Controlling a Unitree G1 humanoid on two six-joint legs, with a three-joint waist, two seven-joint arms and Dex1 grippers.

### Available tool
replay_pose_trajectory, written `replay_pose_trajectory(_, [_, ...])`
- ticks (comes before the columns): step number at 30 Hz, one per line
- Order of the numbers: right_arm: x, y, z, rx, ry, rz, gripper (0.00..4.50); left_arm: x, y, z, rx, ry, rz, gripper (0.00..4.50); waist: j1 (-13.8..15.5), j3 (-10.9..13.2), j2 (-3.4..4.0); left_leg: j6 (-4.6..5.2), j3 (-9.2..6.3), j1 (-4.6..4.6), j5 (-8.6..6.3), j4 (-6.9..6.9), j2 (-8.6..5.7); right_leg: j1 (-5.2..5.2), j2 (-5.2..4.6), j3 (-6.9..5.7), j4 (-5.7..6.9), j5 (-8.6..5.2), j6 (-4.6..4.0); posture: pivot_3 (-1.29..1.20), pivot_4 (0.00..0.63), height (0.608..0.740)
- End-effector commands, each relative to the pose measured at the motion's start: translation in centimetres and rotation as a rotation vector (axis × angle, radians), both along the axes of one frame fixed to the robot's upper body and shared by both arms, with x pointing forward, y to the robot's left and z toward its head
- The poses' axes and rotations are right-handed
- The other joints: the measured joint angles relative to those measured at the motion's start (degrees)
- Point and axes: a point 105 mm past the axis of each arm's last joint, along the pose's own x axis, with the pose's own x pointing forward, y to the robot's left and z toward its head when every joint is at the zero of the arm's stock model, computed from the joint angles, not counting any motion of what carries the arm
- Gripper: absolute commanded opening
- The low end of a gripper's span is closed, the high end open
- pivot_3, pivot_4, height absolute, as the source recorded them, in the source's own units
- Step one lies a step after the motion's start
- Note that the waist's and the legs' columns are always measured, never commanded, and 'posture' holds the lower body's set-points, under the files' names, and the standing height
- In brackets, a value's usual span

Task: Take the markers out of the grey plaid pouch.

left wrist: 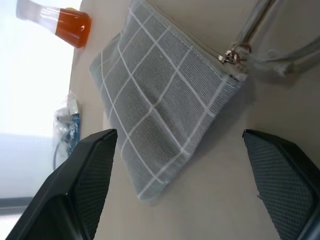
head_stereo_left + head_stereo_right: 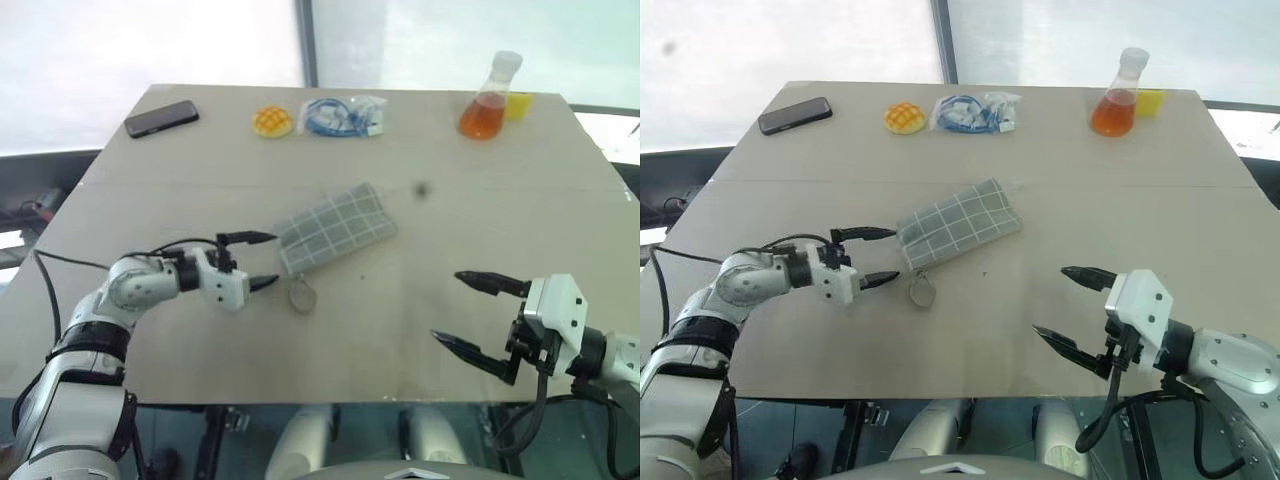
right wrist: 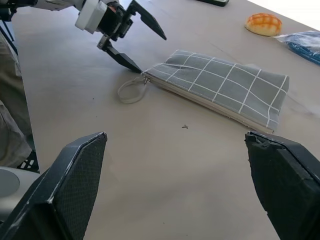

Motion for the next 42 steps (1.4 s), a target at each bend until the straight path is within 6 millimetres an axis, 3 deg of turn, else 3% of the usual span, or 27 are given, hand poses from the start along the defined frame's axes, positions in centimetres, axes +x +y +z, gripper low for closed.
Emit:
replay_pose_trajectory(1, [-0.4,0.4,0.9,-0.009,-0.066,0.022,4.5,1.0,-1.9,-0.3,0.011,-0.041,-0.043,4.18,0.1,0.0,0.01,0.0,0.0,0.04,0.0,0.02,0.0,0.07,0.0,-0.01,0.0,-0.01,0.02,0.0,0.15,0.74])
replay_pose_trajectory(5, [-0.3,0.5,0.8,-0.011,-0.073,0.007,4.5,1.2,-4.2,-1.4,-0.002,-0.02,-0.103,2.94,0.1,-0.1,-0.02,0.0,0.03,0.11,0.0,0.07,-0.03,0.17,-0.03,0.0,-0.01,-0.02,0.03,0.0,0.15,0.74])
replay_pose_trajectory(8, [0.0,0.3,0.8,-0.022,-0.086,-0.035,4.5,1.8,-4.9,-0.5,-0.083,-0.031,-0.097,1.45,-0.1,-0.1,0.0,0.0,0.02,0.11,0.0,0.09,-0.03,0.17,-0.02,0.0,0.0,-0.02,0.04,0.0,0.15,0.74])
replay_pose_trajectory(9, [0.2,0.3,0.8,-0.024,-0.088,-0.058,4.5,2.0,-5.1,0.1,-0.133,-0.03,-0.087,1.21,-0.1,-0.1,0.02,0.0,0.02,0.11,0.0,0.09,-0.03,0.17,-0.02,0.0,0.0,-0.02,0.04,0.0,0.15,0.74])
replay_pose_trajectory(14, [1.4,0.4,0.4,-0.023,0.014,-0.192,4.5,3.6,-7.3,3.8,-0.505,0.114,-0.03,1.03,0.1,-0.1,0.06,0.0,-0.1,-0.1,0.0,0.4,0.01,0.14,-0.07,-0.13,0.1,-0.02,0.03,0.0,0.15,0.74])
replay_pose_trajectory(16, [1.8,1.2,0.7,0.053,0.092,-0.178,4.5,3.7,-8.5,5.1,-0.626,0.201,-0.049,1.03,-0.3,-0.1,0.02,0.0,-0.15,-0.28,-0.01,0.56,0.09,0.08,-0.06,-0.18,0.08,0.0,0.01,0.0,0.15,0.74])
replay_pose_trajectory(19, [2.9,2.5,1.0,0.182,0.2,-0.152,4.5,3.4,-10.0,5.6,-0.711,0.285,-0.06,1.03,-0.7,-0.1,0.0,0.01,-0.15,-0.25,-0.01,0.57,0.15,0.1,0.0,-0.17,0.08,0.12,-0.18,0.0,0.15,0.74])
replay_pose_trajectory(21, [4.7,3.5,0.3,0.229,0.286,-0.153,4.5,2.8,-11.5,5.1,-0.768,0.336,-0.065,1.03,-1.1,-0.1,-0.01,0.01,-0.15,-0.22,-0.01,0.54,0.17,0.11,0.06,-0.17,0.07,0.13,-0.2,0.0,0.15,0.74])
replay_pose_trajectory(29, [9.2,7.2,2.0,0.329,0.354,-0.12,4.5,1.4,-13.4,3.9,-0.815,0.365,-0.06,1.03,-1.7,-0.1,0.03,0.02,-0.28,-0.23,0.0,0.52,-0.05,0.06,0.11,-0.16,0.13,0.15,-0.24,0.0,0.15,0.74])
replay_pose_trajectory(37, [10.4,7.8,1.0,0.266,0.331,-0.137,4.5,1.8,-12.2,3.5,-0.755,0.298,0.005,1.03,-1.5,-0.1,0.05,0.02,-0.35,-0.26,0.0,0.51,-0.15,0.04,0.08,-0.18,0.1,0.15,-0.24,0.0,0.15,0.74])
replay_pose_trajectory(38, [10.5,7.7,1.1,0.267,0.326,-0.139,4.5,1.9,-12.1,3.5,-0.747,0.29,0.018,0.5,-1.5,-0.1,0.05,0.02,-0.37,-0.25,0.0,0.51,-0.14,0.03,0.08,-0.18,0.11,0.15,-0.24,0.0,0.15,0.74])
replay_pose_trajectory(39, [10.5,7.7,1.1,0.266,0.322,-0.14,4.5,2.1,-12.0,3.4,-0.735,0.276,0.03,0.31,-1.5,-0.1,0.05,0.02,-0.38,-0.24,0.0,0.5,-0.14,0.03,0.09,-0.19,0.12,0.15,-0.24,0.0,0.15,0.74])
replay_pose_trajectory(42, [10.7,7.4,1.1,0.259,0.309,-0.149,4.5,2.6,-11.7,3.3,-0.703,0.239,0.075,0.31,-1.5,-0.1,0.05,0.02,-0.43,-0.24,0.0,0.5,-0.14,0.04,0.1,-0.2,0.13,0.15,-0.24,0.0,0.15,0.74])
